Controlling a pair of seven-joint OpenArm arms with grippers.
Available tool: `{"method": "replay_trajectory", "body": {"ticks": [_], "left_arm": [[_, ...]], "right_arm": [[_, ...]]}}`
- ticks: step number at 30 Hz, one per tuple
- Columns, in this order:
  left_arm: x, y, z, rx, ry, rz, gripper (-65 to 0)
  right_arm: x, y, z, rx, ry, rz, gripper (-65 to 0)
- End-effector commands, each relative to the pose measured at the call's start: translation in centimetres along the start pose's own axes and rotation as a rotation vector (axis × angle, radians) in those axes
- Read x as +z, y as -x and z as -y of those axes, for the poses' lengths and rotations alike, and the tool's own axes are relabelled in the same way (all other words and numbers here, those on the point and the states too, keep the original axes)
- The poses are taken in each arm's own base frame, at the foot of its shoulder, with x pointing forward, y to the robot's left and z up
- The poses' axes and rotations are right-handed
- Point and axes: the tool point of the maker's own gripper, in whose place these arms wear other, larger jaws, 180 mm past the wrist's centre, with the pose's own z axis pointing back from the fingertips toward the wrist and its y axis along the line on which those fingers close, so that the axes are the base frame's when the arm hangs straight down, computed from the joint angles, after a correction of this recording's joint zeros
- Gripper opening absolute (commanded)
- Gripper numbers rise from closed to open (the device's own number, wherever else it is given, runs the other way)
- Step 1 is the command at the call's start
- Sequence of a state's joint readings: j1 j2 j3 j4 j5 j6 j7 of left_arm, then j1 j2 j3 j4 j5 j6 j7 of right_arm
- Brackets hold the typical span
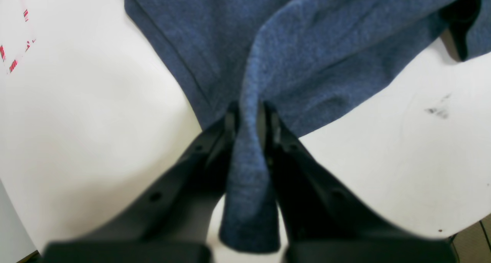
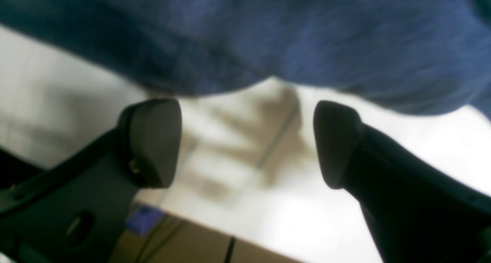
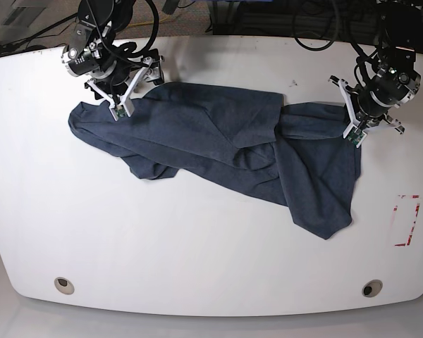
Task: Fold the T-shirt properly
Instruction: 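Release and regrasp the shirt edge with the right gripper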
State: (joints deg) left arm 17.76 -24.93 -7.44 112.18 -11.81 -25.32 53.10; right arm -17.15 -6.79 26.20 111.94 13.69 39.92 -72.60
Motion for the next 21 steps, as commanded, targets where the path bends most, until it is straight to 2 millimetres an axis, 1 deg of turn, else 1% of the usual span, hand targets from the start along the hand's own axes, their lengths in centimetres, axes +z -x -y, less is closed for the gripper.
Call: {"method": "replay_trajectory", "body": {"ticks": [1, 4, 6, 9, 13, 18, 20, 21], "left_arm": [[0.4, -0.9, -0.7, -0.008, -0.022, 0.03, -65.0], [0.4, -0.9, -0.7, -0.007, -0.021, 0.031, -65.0], [0.4, -0.9, -0.7, -0.007, -0.021, 0.031, -65.0], [0.4, -0.9, -0.7, -0.007, -0.021, 0.031, -65.0], [0.4, -0.9, -0.7, -0.007, -0.021, 0.031, -65.0], [0.4, -0.9, -0.8, -0.006, -0.023, 0.031, -65.0], [0.4, -0.9, -0.8, -0.006, -0.023, 0.031, -65.0], [0.4, -0.9, -0.8, -0.006, -0.023, 0.031, -65.0]], "right_arm": [[0.2, -0.4, -0.3, 0.013, -0.006, 0.02, -15.4], [-0.1, -0.8, -1.1, 0.043, -0.024, 0.016, -15.4], [-0.3, -1.6, -1.7, 0.063, -0.038, 0.031, -15.4], [-1.5, -1.4, -2.6, 0.062, -0.083, 0.007, -15.4], [-2.9, -1.3, -2.8, 0.044, -0.119, -0.016, -15.4], [-3.3, -2.2, -2.9, 0.044, -0.128, 0.011, -15.4], [-3.5, -2.6, -3.5, 0.059, -0.139, 0.026, -15.5], [-3.7, -2.5, -3.9, 0.062, -0.15, 0.021, -15.7]]}}
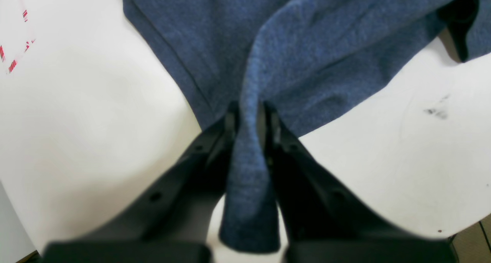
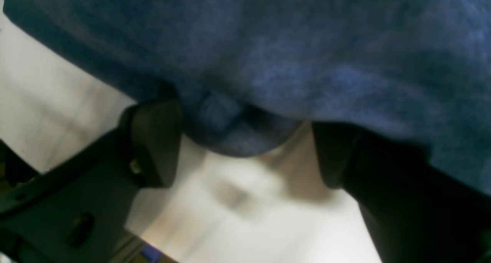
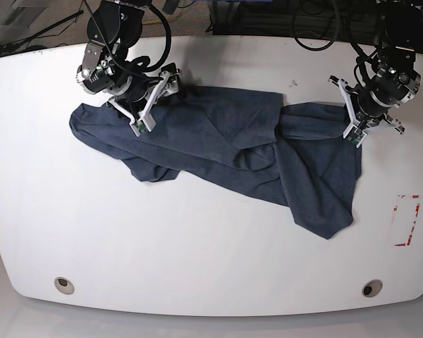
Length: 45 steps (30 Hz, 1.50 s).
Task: Fold the T-shirt properly
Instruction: 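Release and regrasp the shirt edge with the right gripper, then lift and stretch the shirt between both grippers, then lower it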
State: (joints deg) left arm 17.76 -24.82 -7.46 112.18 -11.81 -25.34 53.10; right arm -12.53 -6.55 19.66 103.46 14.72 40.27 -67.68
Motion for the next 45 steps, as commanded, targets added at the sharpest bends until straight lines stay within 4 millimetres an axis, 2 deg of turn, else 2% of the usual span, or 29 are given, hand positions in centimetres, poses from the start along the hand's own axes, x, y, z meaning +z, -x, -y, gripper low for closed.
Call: {"method": "replay_trajectory", "body": {"ticks": [1, 2, 3, 5, 6, 7, 8, 12, 15, 18, 22, 25, 29, 31, 34, 41, 43, 45], "left_arm": [[0.4, -0.9, -0.8, -0.008, -0.023, 0.03, -65.0], [0.4, -0.9, -0.8, -0.008, -0.023, 0.03, -65.0], [0.4, -0.9, -0.8, -0.008, -0.023, 0.03, -65.0], [0.4, -0.9, -0.8, -0.008, -0.023, 0.03, -65.0], [0.4, -0.9, -0.8, -0.008, -0.023, 0.03, -65.0], [0.4, -0.9, -0.8, -0.008, -0.023, 0.03, -65.0], [0.4, -0.9, -0.8, -0.008, -0.023, 0.03, -65.0], [0.4, -0.9, -0.8, -0.008, -0.023, 0.03, -65.0], [0.5, -1.0, -0.9, -0.009, -0.025, 0.034, -65.0], [0.5, -1.9, -1.5, -0.01, -0.039, 0.054, -65.0], [0.6, -3.1, -2.2, -0.011, -0.059, 0.082, -65.0], [0.7, -4.3, -3.0, -0.012, -0.079, 0.11, -65.0], [1.1, -6.4, -5.1, 0.018, -0.15, 0.156, -65.0], [1.0, -7.7, -5.8, 0.016, -0.199, 0.17, -65.0], [1.0, -9.4, -6.3, -0.038, -0.241, 0.186, -65.0], [1.6, -13.0, -8.3, -0.073, -0.307, 0.244, -64.9], [2.0, -14.4, -9.4, -0.069, -0.33, 0.27, -64.9], [2.0, -15.0, -10.1, -0.062, -0.342, 0.277, -64.9]], "right_arm": [[-0.6, 0.8, -0.5, 0.007, -0.013, -0.041, -16.8], [-0.7, 1.0, -0.5, 0.003, -0.014, -0.046, -19.2], [-0.9, 1.0, -0.5, -0.002, -0.02, -0.046, -25.0], [-1.4, 1.1, -0.7, -0.015, -0.033, -0.031, -42.6], [-1.5, 1.0, -0.7, -0.018, -0.036, -0.023, -49.0], [-1.7, 1.0, -0.7, -0.024, -0.041, -0.018, -58.8], [-1.8, 1.0, -0.8, -0.026, -0.043, -0.013, -65.0], [-1.0, 0.4, -0.7, -0.012, -0.031, 0.011, -65.0], [1.0, 0.0, -0.6, 0.029, 0.018, 0.021, -65.0], [3.2, -0.7, -0.5, 0.076, 0.072, 0.032, -65.0], [4.1, -0.1, -0.5, 0.084, 0.074, 0.02, -65.0], [5.2, -0.6, 1.0, 0.054, 0.071, 0.07, -65.0], [7.4, -3.9, 3.9, 0.031, 0.099, 0.196, -65.0], [8.8, -5.9, 6.0, 0.043, 0.157, 0.24, -65.0], [10.4, -8.4, 8.3, 0.074, 0.218, 0.282, -65.0], [12.9, -14.5, 12.7, 0.122, 0.31, 0.359, -65.0], [13.9, -16.7, 14.2, 0.129, 0.337, 0.381, -65.0], [14.5, -18.1, 15.1, 0.128, 0.341, 0.399, -65.0]]}}
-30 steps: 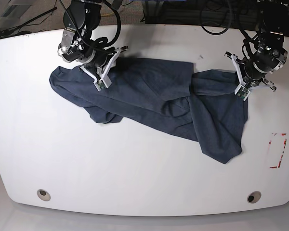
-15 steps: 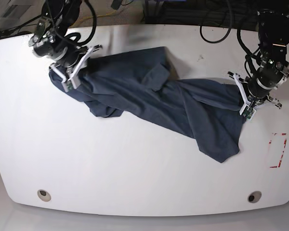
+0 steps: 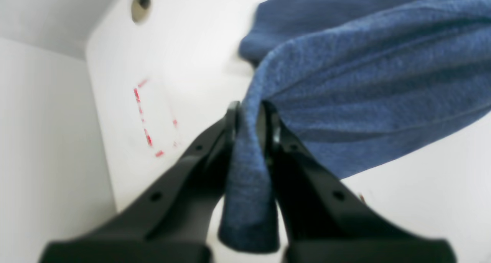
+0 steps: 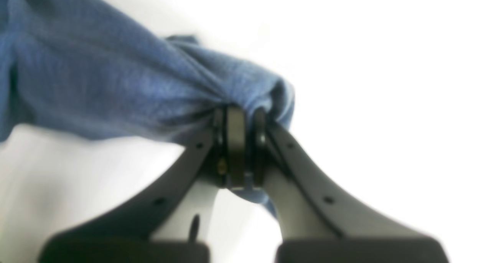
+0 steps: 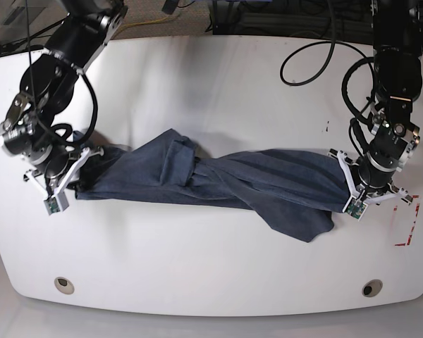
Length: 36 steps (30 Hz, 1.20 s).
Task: Fold the T-shirt properly
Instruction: 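Lift and stretch the shirt between both grippers, then lower it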
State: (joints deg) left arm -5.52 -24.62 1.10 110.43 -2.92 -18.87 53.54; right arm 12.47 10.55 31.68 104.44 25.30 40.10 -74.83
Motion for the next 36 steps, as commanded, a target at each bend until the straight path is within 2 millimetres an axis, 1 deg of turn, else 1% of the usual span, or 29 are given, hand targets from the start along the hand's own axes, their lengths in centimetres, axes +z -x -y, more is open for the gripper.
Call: {"method": "replay_trajectory", "body": {"ticks": [1, 3, 5, 6, 7, 10, 12, 14, 15, 16, 18, 20, 22, 24, 26, 28, 29, 32, 33, 35, 36], "left_arm": [[-0.1, -1.8, -2.9, 0.005, -0.072, 0.039, -64.9], [-0.6, -2.0, -3.6, 0.014, -0.081, 0.034, -64.9], [-1.0, -2.5, -4.7, 0.026, -0.098, 0.038, -64.9], [-1.1, -2.7, -5.0, 0.028, -0.103, 0.041, -64.9], [-1.2, -3.2, -5.7, 0.033, -0.115, 0.049, -64.9], [-1.3, -4.5, -7.4, 0.04, -0.144, 0.069, -64.9], [-1.1, -6.0, -9.0, 0.047, -0.174, 0.097, -64.9], [-0.9, -7.4, -10.4, 0.054, -0.2, 0.124, -64.9], [-0.7, -8.2, -11.2, 0.059, -0.214, 0.139, -64.9], [-0.5, -9.1, -12.1, 0.064, -0.232, 0.156, -64.9], [0.0, -10.3, -13.5, 0.061, -0.258, 0.18, -64.4], [1.0, -10.6, -14.8, 0.037, -0.292, 0.189, -63.1], [1.7, -11.0, -15.2, 0.02, -0.31, 0.202, -63.2], [2.6, -11.5, -15.5, 0.005, -0.327, 0.224, -63.2], [3.1, -10.9, -15.3, -0.01, -0.333, 0.218, -63.3], [3.2, -9.7, -14.8, -0.01, -0.329, 0.201, -63.3], [3.2, -9.0, -14.6, -0.013, -0.323, 0.192, -63.3], [2.4, -7.2, -12.9, -0.047, -0.272, 0.148, -63.5], [2.1, -6.4, -12.1, -0.058, -0.249, 0.129, -63.6], [1.2, -4.7, -9.5, -0.045, -0.189, 0.099, -64.4], [0.9, -4.2, -8.8, -0.042, -0.17, 0.088, -64.4]], "right_arm": [[0.3, -3.6, 2.5, 0.011, 0.028, 0.074, -65.0], [0.1, -5.3, 3.9, 0.001, 0.034, 0.093, -65.0], [0.2, -7.7, 5.5, -0.009, 0.04, 0.123, -65.0], [0.1, -8.4, 5.8, -0.006, 0.038, 0.129, -65.0], [-0.1, -9.7, 6.1, 0.004, 0.03, 0.134, -65.0], [0.2, -13.3, 7.1, 0.045, 0.029, 0.158, -65.0], [0.6, -16.4, 7.5, 0.067, 0.025, 0.195, -65.0], [0.9, -19.1, 7.4, 0.087, 0.013, 0.229, -65.0], [1.3, -20.3, 7.6, 0.099, 0.018, 0.24, -65.0], [2.0, -22.1, 7.9, 0.117, 0.026, 0.259, -65.0], [2.9, -24.1, 8.2, 0.132, 0.03, 0.284, -65.0], [4.0, -26.7, 8.3, 0.142, 0.028, 0.318, -65.0], [4.9, -28.1, 8.5, 0.147, 0.033, 0.34, -65.0], [5.1, -28.5, 8.6, 0.148, 0.035, 0.344, -65.0], [5.5, -28.3, 9.1, 0.15, 0.047, 0.343, -65.0], [4.7, -26.6, 9.4, 0.145, 0.051, 0.307, -65.0], [4.0, -25.5, 9.3, 0.14, 0.046, 0.284, -65.0], [2.6, -23.0, 9.0, 0.141, 0.04, 0.236, -65.0], [2.0, -21.7, 8.7, 0.145, 0.039, 0.214, -65.0], [0.7, -18.7, 7.9, 0.156, 0.031, 0.167, -65.0], [0.3, -17.6, 7.6, 0.157, 0.028, 0.147, -65.0]]}}
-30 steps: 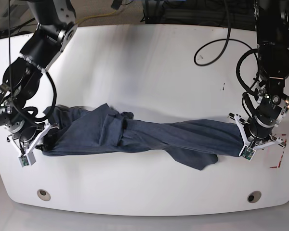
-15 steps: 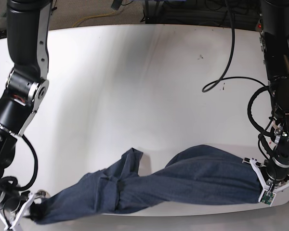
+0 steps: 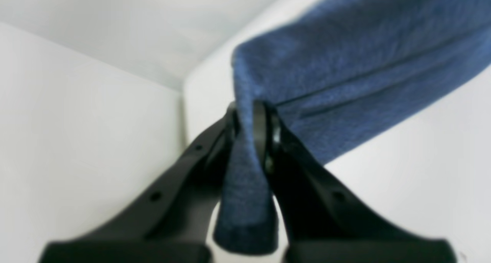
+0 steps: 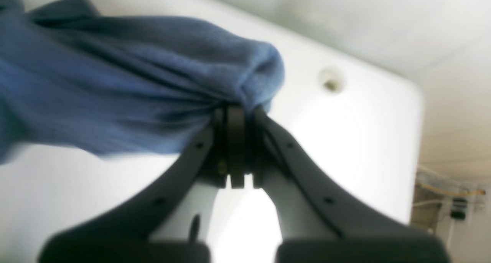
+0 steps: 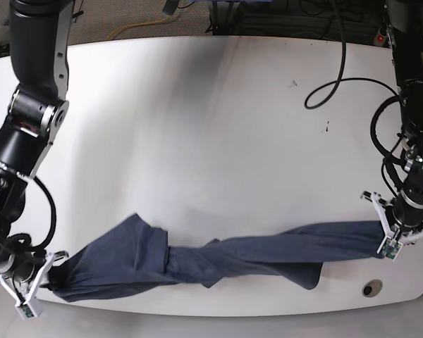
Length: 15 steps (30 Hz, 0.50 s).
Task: Fold the T-shirt properly
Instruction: 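Lift and stretch the shirt between both grippers, then lower it, then lay the shirt flat, spreading it with both grippers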
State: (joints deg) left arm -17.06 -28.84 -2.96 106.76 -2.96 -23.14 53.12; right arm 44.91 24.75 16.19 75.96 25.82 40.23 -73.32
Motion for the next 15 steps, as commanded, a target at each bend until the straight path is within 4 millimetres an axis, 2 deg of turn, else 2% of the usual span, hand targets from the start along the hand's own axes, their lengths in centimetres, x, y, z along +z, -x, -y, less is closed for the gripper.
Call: {"method": "replay_trajectory", "body": {"ticks": [1, 4, 8, 11, 15], "left_arm": [[0.3, 0.8, 1.1, 0.005, 0.012, -0.007, -64.4], [0.5, 4.5, 4.6, 0.002, 0.089, -0.088, -64.4], [1.6, 8.9, 8.3, -0.007, 0.174, -0.186, -64.4], [2.9, 11.8, 11.2, -0.009, 0.244, -0.224, -64.4], [4.7, 14.9, 12.5, 0.007, 0.274, -0.261, -64.4]], "right_arm": [[1.2, -1.2, 0.2, 0.028, 0.032, 0.067, -65.0], [-0.1, 3.0, -1.9, 0.024, -0.002, -0.001, -65.0], [-0.2, 8.9, -3.0, -0.075, -0.009, -0.053, -65.0], [-0.6, 13.4, -4.7, -0.109, -0.039, -0.132, -65.0], [-0.5, 17.8, -6.1, -0.137, -0.064, -0.215, -65.0]]}}
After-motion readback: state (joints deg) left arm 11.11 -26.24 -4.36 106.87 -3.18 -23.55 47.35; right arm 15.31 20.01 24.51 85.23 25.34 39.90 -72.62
